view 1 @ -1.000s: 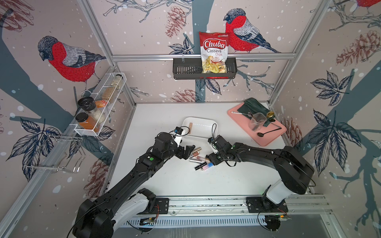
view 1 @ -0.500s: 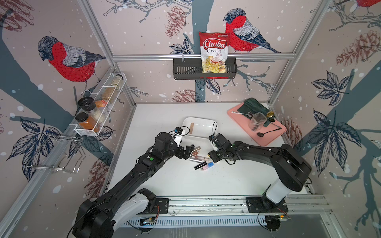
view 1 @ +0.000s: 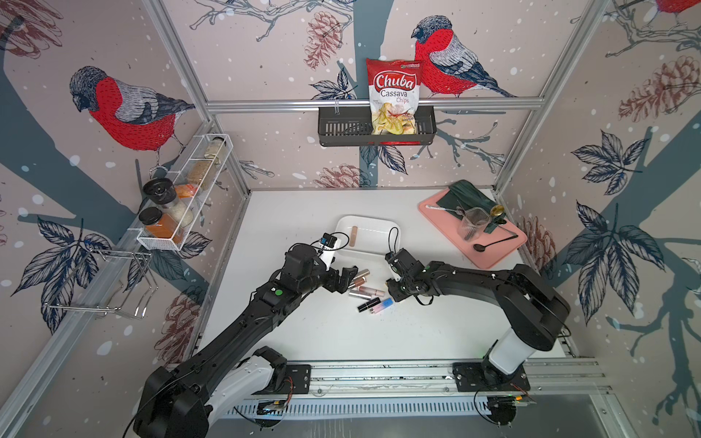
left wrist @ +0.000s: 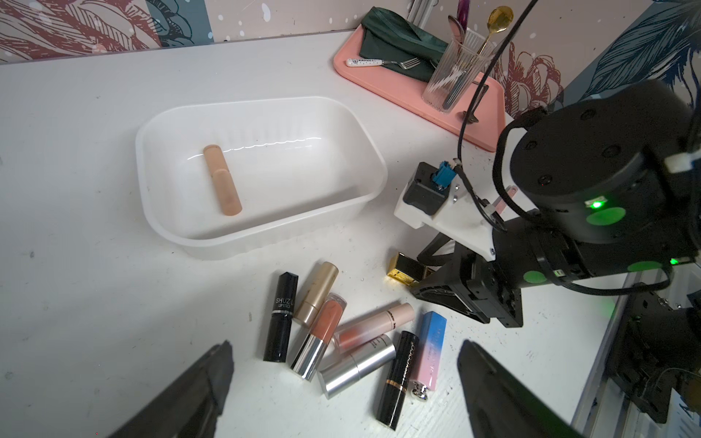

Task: Put the lipstick into the storage box
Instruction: Pick up the lipstick at the center of the board, then place the lipstick in the storage box.

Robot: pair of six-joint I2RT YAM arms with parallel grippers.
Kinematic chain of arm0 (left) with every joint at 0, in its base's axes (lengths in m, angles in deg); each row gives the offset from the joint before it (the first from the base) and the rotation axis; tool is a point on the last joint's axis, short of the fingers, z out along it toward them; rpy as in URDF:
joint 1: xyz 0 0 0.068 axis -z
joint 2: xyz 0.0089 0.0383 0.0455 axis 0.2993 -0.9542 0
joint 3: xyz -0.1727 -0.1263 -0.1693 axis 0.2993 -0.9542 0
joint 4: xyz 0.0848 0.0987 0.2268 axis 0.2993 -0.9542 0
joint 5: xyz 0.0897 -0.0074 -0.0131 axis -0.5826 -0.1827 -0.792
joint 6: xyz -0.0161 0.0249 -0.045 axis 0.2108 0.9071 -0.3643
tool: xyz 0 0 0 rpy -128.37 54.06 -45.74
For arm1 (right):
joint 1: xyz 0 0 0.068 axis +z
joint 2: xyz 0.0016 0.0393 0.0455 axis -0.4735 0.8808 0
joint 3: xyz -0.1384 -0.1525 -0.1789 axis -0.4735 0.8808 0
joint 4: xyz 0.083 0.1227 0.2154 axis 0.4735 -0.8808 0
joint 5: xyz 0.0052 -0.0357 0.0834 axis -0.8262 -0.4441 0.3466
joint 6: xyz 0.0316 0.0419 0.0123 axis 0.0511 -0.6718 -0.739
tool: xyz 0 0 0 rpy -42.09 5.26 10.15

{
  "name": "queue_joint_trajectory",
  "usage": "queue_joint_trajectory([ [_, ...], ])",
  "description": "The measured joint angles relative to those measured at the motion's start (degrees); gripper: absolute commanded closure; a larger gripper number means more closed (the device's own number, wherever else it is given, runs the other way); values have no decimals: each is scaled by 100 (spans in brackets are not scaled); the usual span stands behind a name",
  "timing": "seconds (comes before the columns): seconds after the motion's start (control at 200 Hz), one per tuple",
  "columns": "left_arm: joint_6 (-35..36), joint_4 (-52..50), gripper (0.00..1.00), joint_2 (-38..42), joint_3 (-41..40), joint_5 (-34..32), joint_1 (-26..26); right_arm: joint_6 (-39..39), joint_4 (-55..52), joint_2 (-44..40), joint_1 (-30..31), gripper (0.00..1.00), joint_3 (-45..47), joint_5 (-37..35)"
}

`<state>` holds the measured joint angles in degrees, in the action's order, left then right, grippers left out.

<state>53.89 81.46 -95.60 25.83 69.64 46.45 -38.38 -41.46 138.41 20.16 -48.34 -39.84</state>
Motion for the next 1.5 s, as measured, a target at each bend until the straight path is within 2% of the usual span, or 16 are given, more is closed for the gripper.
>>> queue_joint_trajectory([
  [0.17, 0, 0, 4, 0, 0, 0, 0, -103, -55, 26, 57, 70, -42, -184],
  [0.33, 0, 0, 4, 2, 0, 0, 0, -144, -94, -39, 61, 72, -66, -236],
  [0.51, 0, 0, 4, 11, 0, 0, 0, -236, -197, -566, -4, 73, -223, -164],
  [0.77, 0, 0, 4, 109, 0, 2, 0, -697, -24, -1631, -719, 73, -293, 697],
  [0.93, 0, 4, 4, 334, -11, -142, 0, -1161, 422, -1784, -1272, 72, -398, 1318],
  [1.1, -2, 2, 4, 557, -26, -415, 0, -1534, 938, -1259, -1499, 73, -870, 1759],
  [1.501, -2, 0, 4, 669, -46, -748, 2, -1976, 1408, 1174, -1508, 76, -2559, 2347],
])
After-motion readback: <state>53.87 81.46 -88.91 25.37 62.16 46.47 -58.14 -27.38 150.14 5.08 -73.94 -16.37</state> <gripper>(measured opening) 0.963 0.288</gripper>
